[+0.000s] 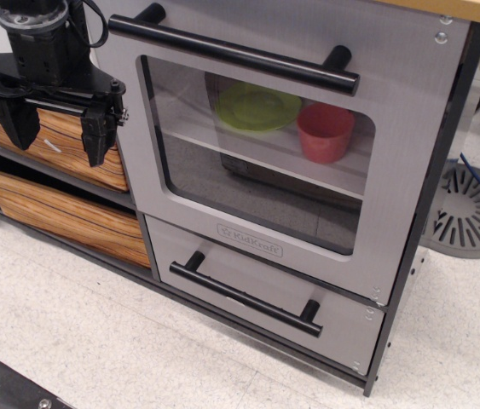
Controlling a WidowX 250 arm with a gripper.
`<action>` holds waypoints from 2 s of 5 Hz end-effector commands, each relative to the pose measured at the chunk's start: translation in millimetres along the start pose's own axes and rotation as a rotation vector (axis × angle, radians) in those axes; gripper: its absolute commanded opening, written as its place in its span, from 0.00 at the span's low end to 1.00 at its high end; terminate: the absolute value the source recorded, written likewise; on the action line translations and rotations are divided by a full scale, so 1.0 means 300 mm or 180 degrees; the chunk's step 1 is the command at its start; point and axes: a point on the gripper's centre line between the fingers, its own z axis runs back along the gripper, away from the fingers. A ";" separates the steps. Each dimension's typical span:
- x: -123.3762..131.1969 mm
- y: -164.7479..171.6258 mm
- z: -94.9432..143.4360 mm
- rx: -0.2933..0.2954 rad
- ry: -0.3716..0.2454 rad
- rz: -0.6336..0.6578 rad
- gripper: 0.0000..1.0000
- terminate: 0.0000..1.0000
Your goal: Open oven
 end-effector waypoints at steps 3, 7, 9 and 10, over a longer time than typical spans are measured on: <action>0.078 -0.061 0.114 -0.0704 -0.0122 0.0943 1.00 0.00; 0.250 -0.113 0.241 -0.1444 -0.0502 0.2278 1.00 0.00; 0.313 -0.144 0.156 -0.1247 -0.0442 0.2438 1.00 0.00; 0.308 -0.149 0.127 -0.1211 -0.0493 0.2424 1.00 0.00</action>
